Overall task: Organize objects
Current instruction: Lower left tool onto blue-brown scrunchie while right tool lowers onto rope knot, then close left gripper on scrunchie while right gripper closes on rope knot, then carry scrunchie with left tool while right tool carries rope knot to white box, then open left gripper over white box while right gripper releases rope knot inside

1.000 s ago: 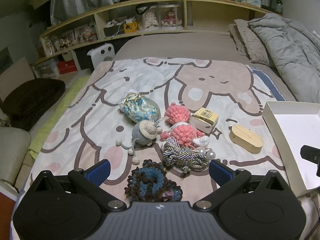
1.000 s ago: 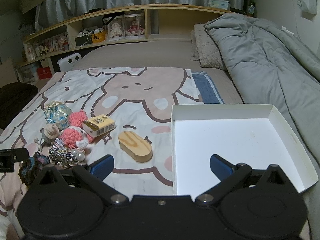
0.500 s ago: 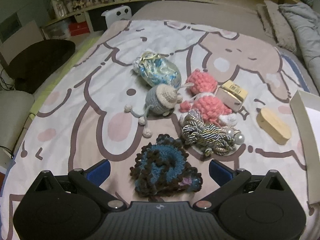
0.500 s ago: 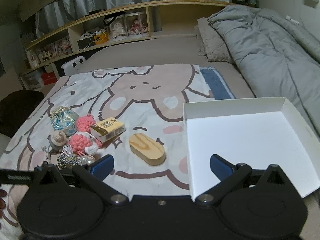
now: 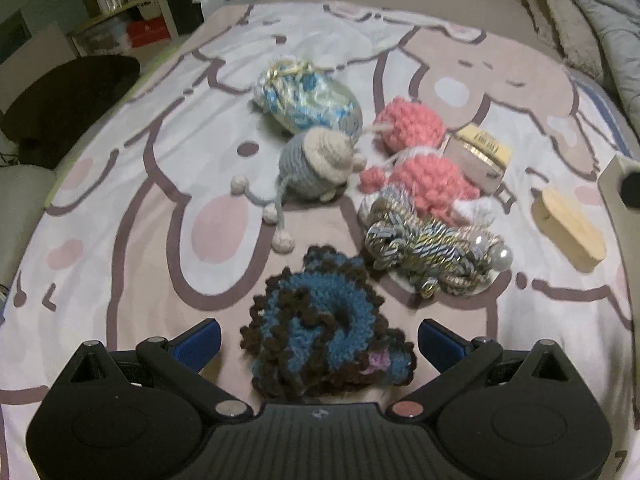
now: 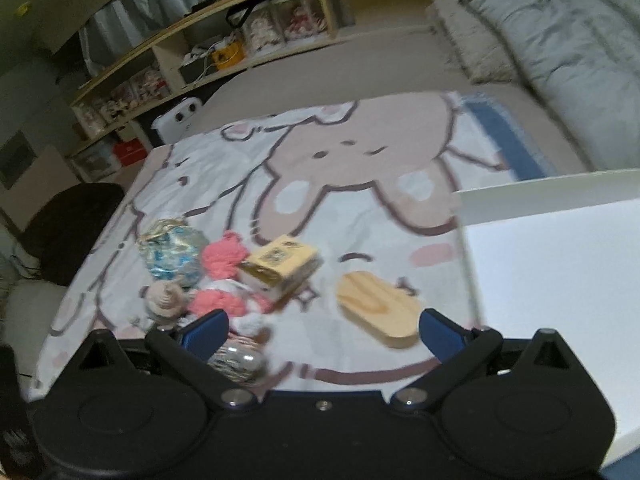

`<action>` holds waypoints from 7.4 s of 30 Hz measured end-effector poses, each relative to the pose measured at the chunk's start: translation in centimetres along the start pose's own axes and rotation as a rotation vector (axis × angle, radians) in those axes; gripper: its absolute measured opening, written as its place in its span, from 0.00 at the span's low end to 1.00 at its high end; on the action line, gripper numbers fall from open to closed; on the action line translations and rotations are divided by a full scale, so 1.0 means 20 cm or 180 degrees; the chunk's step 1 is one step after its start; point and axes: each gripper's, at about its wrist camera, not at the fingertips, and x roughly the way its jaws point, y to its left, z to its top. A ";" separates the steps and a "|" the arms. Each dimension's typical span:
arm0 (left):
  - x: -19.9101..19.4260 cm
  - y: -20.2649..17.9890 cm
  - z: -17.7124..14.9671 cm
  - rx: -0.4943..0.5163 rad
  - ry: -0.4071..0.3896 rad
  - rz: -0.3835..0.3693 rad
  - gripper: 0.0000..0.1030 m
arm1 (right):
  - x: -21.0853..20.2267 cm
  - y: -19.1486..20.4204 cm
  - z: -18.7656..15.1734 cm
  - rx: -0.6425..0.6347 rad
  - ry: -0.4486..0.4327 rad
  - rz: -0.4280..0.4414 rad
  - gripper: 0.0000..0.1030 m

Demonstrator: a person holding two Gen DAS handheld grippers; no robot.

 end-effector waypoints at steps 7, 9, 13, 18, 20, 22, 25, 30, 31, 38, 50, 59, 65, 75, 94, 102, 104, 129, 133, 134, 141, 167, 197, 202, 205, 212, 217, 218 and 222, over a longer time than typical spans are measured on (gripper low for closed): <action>0.06 0.01 0.00 -0.0067 0.0089 -0.0013 1.00 | 0.25 0.01 -0.02 0.0408 0.0396 0.0380 0.80; 0.08 0.01 0.00 -0.0065 0.0092 -0.0002 1.00 | 0.32 -0.01 -0.05 0.0552 0.0507 0.0526 0.76; 0.12 0.00 -0.01 -0.0115 0.0257 -0.0073 1.00 | 0.39 -0.03 -0.11 0.0697 0.0608 0.0797 0.69; 0.12 0.01 -0.01 -0.0155 0.0186 -0.0183 0.97 | 0.43 0.01 -0.14 0.0570 0.0645 0.0953 0.60; 0.11 0.01 -0.01 -0.0167 0.0168 -0.0213 0.92 | 0.44 0.02 -0.15 0.0522 0.0647 0.0967 0.56; 0.11 0.02 -0.01 -0.0187 0.0158 -0.0213 0.87 | 0.45 0.04 -0.16 0.0443 0.0678 0.0976 0.46; 0.11 0.03 -0.01 -0.0258 0.0137 -0.0215 0.79 | 0.45 0.04 -0.17 0.0335 0.0673 0.0884 0.32; 0.10 0.06 -0.01 -0.0356 0.0111 -0.0247 0.71 | 0.39 0.02 -0.17 0.0281 0.0588 0.0816 0.26; 0.09 0.06 -0.01 -0.0345 0.0109 -0.0250 0.69 | 0.37 0.01 -0.17 0.0257 0.0564 0.0793 0.25; 0.05 0.05 -0.04 -0.0289 0.0086 -0.0296 0.56 | 0.22 -0.03 -0.19 0.0245 0.0504 0.0655 0.18; -0.03 0.06 -0.06 -0.0327 0.0007 -0.0409 0.54 | 0.07 -0.07 -0.33 -0.0082 0.0557 0.0463 0.29; -0.04 0.05 -0.06 -0.0316 -0.0022 -0.0448 0.54 | 0.20 -0.02 -0.33 -0.0866 0.0400 0.0370 0.51; -0.02 0.03 -0.05 -0.0292 0.0016 -0.0453 0.54 | 0.29 -0.06 -0.31 -0.0748 0.0527 0.0626 0.55; -0.04 0.03 -0.04 -0.0274 -0.0054 -0.0434 0.53 | 0.27 -0.03 -0.29 -0.0588 0.0485 0.0794 0.36; -0.31 0.03 0.03 -0.0222 -0.0656 -0.0686 0.53 | -0.10 -0.12 -0.13 -0.0067 -0.0342 0.0678 0.21; -0.29 0.02 0.02 -0.0185 -0.0606 -0.0680 0.53 | 0.07 -0.13 -0.20 -0.0116 0.0379 0.0522 0.22; -0.29 0.02 0.02 -0.0187 -0.0596 -0.0684 0.53 | 0.11 -0.16 -0.22 -0.0022 0.0391 0.0536 0.24; -0.27 0.05 0.03 -0.0245 -0.0528 -0.0739 0.53 | 0.33 -0.06 -0.30 0.0223 0.0769 0.1093 0.35; -0.27 0.04 0.02 -0.0217 -0.0530 -0.0730 0.53 | 0.29 -0.08 -0.27 0.0252 0.0693 0.0995 0.34; -0.27 0.04 0.03 -0.0213 -0.0527 -0.0719 0.53 | 0.27 -0.08 -0.26 0.0238 0.0654 0.0962 0.34; -0.34 0.03 0.06 -0.0214 -0.0622 -0.0724 0.53 | 0.09 -0.13 -0.13 0.0272 0.0214 0.0860 0.34; -0.47 -0.80 0.32 0.0518 -0.0937 -0.0972 0.53 | -0.28 -0.73 0.19 0.0716 -0.0831 -0.0036 0.34; 0.01 -1.57 0.33 0.1186 -0.0379 -0.1339 0.61 | 0.03 -1.33 0.19 0.1822 -0.0770 -0.0338 0.38; 0.03 -1.57 0.32 0.1353 -0.0398 -0.1270 0.68 | 0.03 -1.30 0.22 0.1586 -0.0564 -0.0696 0.69; 0.00 -1.57 0.31 0.1366 -0.0427 -0.1257 0.68 | -0.02 -1.29 0.22 0.1446 -0.0547 -0.0853 0.69; -0.04 -1.54 0.30 0.1389 -0.0458 -0.1258 0.68 | -0.13 -1.29 0.21 0.1223 -0.0564 -0.0929 0.67; -0.08 -1.53 0.29 0.1422 -0.0487 -0.1212 0.68 | -0.12 -1.31 0.20 0.1281 -0.0471 -0.0941 0.65; -0.09 -1.52 0.29 0.1420 -0.0495 -0.1210 0.68 | -0.12 -1.31 0.20 0.1269 -0.0469 -0.0938 0.65; -0.13 -1.50 0.29 0.1394 -0.0534 -0.1200 0.68 | -0.16 -1.28 0.20 0.1236 -0.0522 -0.0938 0.65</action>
